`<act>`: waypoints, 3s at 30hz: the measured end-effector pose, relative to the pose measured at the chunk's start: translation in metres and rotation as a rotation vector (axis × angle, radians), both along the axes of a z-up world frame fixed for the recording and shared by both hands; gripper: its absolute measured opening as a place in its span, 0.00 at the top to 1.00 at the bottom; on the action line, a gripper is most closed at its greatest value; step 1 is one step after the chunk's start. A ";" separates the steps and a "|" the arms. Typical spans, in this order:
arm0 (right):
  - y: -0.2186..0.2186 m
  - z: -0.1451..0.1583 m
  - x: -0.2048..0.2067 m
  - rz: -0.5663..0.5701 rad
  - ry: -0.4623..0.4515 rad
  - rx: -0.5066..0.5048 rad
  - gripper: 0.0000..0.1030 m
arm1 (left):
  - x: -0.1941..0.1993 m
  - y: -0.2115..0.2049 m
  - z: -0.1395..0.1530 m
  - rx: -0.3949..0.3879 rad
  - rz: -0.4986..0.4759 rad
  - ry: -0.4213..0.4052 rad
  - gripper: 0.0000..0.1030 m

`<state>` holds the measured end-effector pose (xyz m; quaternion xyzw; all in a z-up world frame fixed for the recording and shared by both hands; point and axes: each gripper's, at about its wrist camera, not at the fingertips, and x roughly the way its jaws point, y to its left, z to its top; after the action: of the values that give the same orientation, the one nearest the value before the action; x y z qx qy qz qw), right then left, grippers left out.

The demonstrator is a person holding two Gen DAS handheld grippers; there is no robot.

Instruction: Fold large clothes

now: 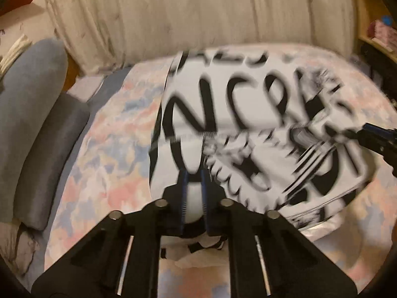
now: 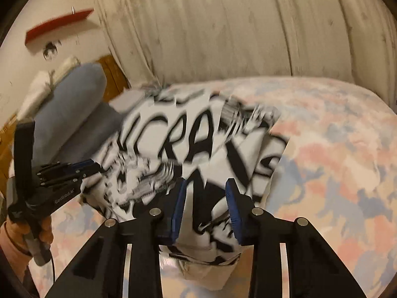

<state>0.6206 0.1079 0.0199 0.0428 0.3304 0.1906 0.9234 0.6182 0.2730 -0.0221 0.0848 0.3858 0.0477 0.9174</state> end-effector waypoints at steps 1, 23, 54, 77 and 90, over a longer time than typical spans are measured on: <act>-0.001 -0.006 0.002 -0.005 0.018 -0.019 0.68 | 0.001 0.001 -0.008 0.007 0.021 0.002 0.93; -0.015 0.002 -0.041 -0.078 0.113 -0.096 0.57 | -0.053 -0.013 0.011 -0.084 0.113 -0.005 0.25; -0.184 0.064 -0.461 -0.166 0.069 -0.180 0.15 | -0.431 -0.213 0.051 -0.136 0.011 -0.057 0.23; -0.217 0.031 -0.608 -0.231 0.113 -0.092 0.14 | -0.521 -0.242 0.026 -0.231 0.026 0.040 0.23; -0.213 0.049 -0.610 -0.217 0.070 -0.110 0.14 | -0.528 -0.255 0.037 -0.248 -0.009 0.039 0.23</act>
<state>0.0101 -0.1051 0.0685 0.0344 0.3658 0.0697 0.9275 0.0897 0.0184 0.0152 -0.0269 0.4062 -0.0063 0.9134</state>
